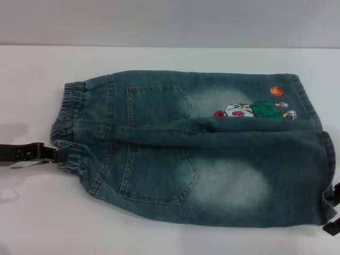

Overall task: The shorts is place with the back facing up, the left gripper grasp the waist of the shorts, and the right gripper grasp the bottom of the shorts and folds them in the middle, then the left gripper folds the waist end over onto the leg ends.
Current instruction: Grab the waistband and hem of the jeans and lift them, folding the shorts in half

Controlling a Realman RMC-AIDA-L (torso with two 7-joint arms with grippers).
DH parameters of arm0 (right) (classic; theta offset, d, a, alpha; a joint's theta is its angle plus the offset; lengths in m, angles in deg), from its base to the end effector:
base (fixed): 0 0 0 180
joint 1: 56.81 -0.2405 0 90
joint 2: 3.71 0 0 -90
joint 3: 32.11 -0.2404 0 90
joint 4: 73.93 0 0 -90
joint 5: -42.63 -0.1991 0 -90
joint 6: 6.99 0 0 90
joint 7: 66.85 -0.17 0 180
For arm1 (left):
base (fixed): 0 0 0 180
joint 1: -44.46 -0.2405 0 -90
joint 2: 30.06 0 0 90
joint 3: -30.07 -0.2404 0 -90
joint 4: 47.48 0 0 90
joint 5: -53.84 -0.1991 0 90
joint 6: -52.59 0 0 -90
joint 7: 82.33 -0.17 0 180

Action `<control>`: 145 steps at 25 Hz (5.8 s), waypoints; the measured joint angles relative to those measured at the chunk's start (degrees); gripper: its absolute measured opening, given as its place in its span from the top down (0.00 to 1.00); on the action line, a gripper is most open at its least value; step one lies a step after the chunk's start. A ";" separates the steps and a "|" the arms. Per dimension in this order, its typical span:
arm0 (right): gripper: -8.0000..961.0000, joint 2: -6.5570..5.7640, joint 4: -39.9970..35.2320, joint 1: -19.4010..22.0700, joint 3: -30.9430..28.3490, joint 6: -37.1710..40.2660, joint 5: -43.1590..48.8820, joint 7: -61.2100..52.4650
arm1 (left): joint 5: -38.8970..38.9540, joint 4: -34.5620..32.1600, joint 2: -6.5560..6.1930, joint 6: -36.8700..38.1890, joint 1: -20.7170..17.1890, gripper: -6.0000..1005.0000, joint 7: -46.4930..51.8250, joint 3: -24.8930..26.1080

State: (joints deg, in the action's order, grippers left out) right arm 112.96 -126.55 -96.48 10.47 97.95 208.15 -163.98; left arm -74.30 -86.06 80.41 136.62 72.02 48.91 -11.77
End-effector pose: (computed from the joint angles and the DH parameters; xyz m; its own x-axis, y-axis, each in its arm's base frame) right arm 0.2835 0.2980 0.0264 0.7907 -0.4706 0.3915 -0.4871 -0.8711 -0.0633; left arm -0.3170 0.3175 0.0287 0.1992 0.9214 0.3336 0.9799 -0.1919 -0.0548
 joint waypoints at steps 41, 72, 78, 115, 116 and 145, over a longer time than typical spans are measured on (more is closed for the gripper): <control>0.39 0.47 -1.45 -0.47 0.77 -0.76 -0.21 0.10 | 0.00 0.00 -0.07 -0.19 0.04 0.95 -0.03 0.08; 0.99 0.31 -1.80 5.03 -2.53 -3.31 -22.29 9.58 | 0.46 -0.34 0.05 -0.05 -0.62 0.95 -1.71 2.49; 0.99 0.01 -1.54 8.47 -6.87 -6.38 -33.82 14.41 | 0.51 -0.16 0.24 0.82 -1.37 0.95 -5.21 6.87; 0.99 -0.03 4.77 14.44 -17.09 -20.30 -50.20 23.04 | 10.45 -0.09 1.37 10.56 -6.46 0.95 -14.01 20.75; 0.99 -0.03 4.77 14.44 -17.09 -20.30 -50.20 23.04 | 10.45 -0.09 1.37 10.56 -6.46 0.95 -14.01 20.75; 0.99 0.04 9.68 14.32 -17.16 -27.53 -55.16 26.03 | 14.62 0.00 2.59 4.12 -4.71 0.95 -14.35 22.33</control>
State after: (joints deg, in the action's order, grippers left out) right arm 113.00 -116.87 -82.16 -6.69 70.43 152.99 -137.94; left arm -59.68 -86.06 83.00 140.75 67.31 34.57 10.57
